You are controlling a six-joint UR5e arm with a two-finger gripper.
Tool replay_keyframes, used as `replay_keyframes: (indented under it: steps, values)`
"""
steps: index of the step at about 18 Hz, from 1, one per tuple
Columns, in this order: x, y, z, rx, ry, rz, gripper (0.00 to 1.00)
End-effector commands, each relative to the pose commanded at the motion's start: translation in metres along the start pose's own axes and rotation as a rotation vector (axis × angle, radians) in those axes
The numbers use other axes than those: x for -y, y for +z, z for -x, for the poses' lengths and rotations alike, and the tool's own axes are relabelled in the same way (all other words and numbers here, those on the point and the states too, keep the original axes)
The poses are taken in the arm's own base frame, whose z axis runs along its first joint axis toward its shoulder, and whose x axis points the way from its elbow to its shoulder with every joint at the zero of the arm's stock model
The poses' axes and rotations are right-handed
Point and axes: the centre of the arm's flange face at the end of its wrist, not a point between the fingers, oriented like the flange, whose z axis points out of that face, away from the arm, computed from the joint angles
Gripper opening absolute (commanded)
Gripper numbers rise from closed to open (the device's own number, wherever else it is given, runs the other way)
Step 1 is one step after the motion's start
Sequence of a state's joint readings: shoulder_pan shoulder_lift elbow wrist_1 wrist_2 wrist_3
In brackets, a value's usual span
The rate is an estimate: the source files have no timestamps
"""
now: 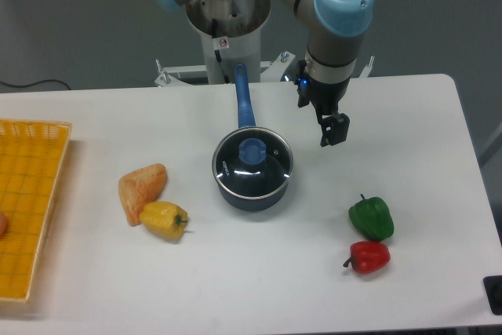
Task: Open the lid
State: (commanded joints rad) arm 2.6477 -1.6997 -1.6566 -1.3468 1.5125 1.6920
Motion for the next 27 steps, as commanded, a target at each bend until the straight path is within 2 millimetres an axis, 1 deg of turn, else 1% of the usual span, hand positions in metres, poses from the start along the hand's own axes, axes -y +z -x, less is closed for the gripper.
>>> replay_keyframes:
  steps: [3, 6, 9, 11, 13, 15, 16, 18, 20, 21, 24, 27]
  values:
    - [0.002, 0.007, -0.006, -0.017, -0.038, -0.002, 1.00]
    - [0.008, 0.014, -0.014, -0.028, -0.159, -0.012, 1.00]
    - [0.018, 0.016, -0.015, -0.029, -0.209, -0.015, 1.00]
    - [0.019, 0.015, -0.018, -0.038, -0.295, -0.014, 1.00]
    - [0.031, 0.018, -0.020, -0.041, -0.431, -0.013, 1.00]
    - [0.045, 0.028, -0.023, -0.057, -0.493, -0.010, 1.00]
    - [0.048, 0.031, -0.023, -0.064, -0.524, -0.009, 1.00]
    - [0.052, 0.035, -0.023, -0.083, -0.611, -0.041, 1.00]
    - [0.055, 0.035, -0.022, -0.100, -0.678, -0.086, 1.00]
    - [0.056, 0.037, -0.022, -0.105, -0.720, -0.087, 1.00]
    - [0.055, 0.051, -0.030, -0.137, -0.821, -0.071, 1.00]
    - [0.054, 0.055, -0.030, -0.130, -0.901, -0.073, 1.00]
